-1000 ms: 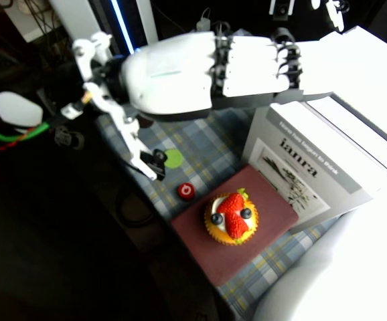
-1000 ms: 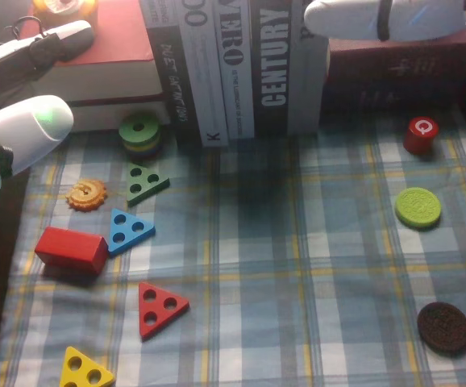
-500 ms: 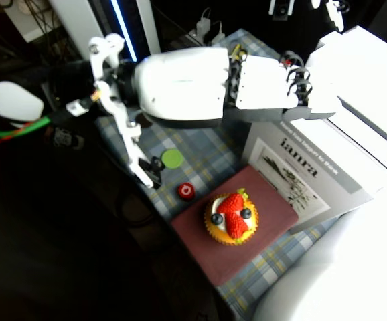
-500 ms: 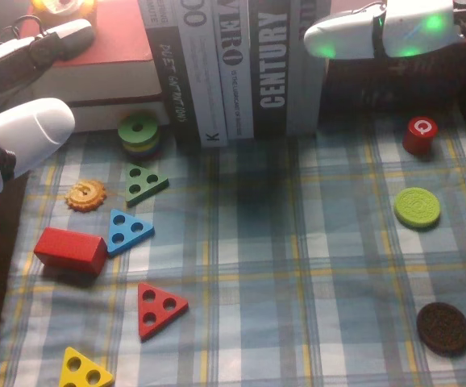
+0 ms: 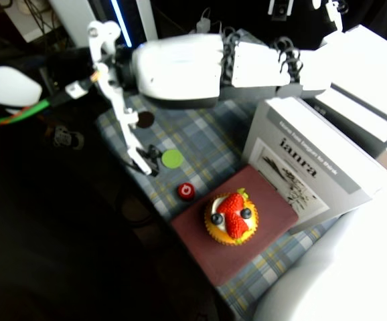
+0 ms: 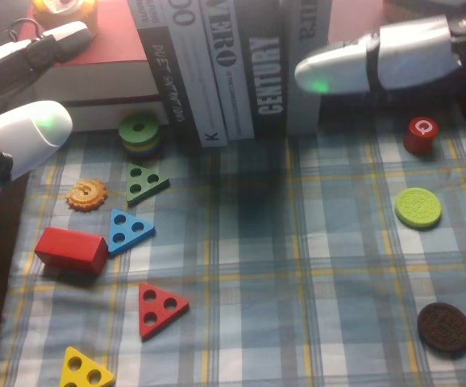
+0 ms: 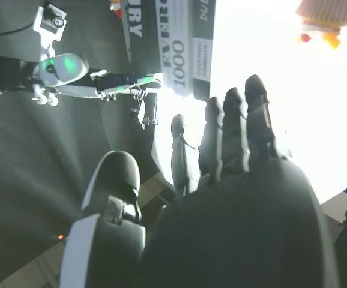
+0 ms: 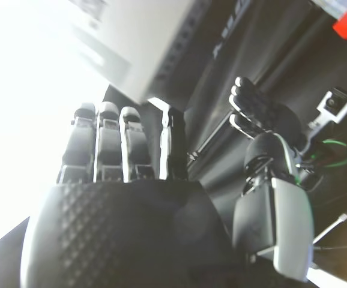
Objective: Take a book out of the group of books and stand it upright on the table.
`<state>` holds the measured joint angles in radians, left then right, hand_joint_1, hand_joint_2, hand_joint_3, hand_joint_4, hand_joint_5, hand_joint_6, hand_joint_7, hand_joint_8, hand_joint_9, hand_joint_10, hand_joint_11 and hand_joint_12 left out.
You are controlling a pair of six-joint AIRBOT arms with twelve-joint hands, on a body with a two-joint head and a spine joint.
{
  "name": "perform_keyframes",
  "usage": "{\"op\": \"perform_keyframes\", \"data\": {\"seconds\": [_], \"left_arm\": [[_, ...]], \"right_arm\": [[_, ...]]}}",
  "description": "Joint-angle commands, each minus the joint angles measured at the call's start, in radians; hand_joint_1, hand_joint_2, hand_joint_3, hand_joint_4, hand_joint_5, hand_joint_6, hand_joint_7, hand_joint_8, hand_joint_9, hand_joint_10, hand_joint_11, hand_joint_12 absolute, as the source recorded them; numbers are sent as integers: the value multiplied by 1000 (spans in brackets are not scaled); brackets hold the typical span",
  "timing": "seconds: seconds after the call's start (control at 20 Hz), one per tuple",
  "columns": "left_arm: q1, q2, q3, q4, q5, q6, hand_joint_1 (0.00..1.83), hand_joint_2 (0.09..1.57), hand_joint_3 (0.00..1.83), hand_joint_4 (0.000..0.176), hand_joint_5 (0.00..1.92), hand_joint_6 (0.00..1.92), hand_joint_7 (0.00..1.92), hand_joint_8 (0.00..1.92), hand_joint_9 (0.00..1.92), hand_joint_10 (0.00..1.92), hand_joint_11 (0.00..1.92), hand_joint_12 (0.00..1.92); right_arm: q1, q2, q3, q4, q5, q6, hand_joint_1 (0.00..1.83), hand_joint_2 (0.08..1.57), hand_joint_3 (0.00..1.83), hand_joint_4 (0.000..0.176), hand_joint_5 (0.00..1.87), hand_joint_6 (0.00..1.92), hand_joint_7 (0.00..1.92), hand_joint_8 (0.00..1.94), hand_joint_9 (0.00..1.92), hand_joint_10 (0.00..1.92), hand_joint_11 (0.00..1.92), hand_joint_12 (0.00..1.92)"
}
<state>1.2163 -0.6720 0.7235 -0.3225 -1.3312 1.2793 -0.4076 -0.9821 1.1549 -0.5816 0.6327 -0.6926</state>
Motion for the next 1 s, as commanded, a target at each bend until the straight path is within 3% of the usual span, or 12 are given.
{"op": "perform_keyframes", "data": {"seconds": [0.0,0.35,0.5,0.7,0.9,0.95], "left_arm": [[-2,-4,-1,8,-133,-12,206,1344,0,176,329,6,185,5,120,6,30,221],[15,0,-8,-2,-152,-21,194,1338,0,176,335,3,176,1,113,4,6,232],[27,-1,-10,-9,-164,-24,211,1339,0,164,345,3,181,1,117,3,0,241],[45,0,-14,-21,-178,-27,184,1335,0,176,323,2,185,4,121,5,1,182],[58,0,-16,-29,-191,-31,175,1334,0,176,319,1,186,2,141,9,16,192],[60,-1,-16,-30,-192,-31,176,1332,0,176,319,1,189,3,141,8,9,191]], "right_arm": [[4,7,-7,27,94,-3,0,1085,0,176,334,4,0,0,0,0,0,0],[-113,81,-82,83,233,-3,0,1121,7,176,462,14,0,0,0,0,0,0],[-159,100,-115,89,292,-3,3,1174,9,176,488,7,3,0,0,0,0,0],[-220,128,-164,90,388,-3,0,1187,4,176,469,0,0,0,0,0,0,0],[-271,155,-197,90,473,-3,59,1224,10,176,481,5,0,0,0,0,0,0],[-284,162,-205,90,499,-3,219,1213,3,147,569,11,0,0,0,0,0,0]]}}
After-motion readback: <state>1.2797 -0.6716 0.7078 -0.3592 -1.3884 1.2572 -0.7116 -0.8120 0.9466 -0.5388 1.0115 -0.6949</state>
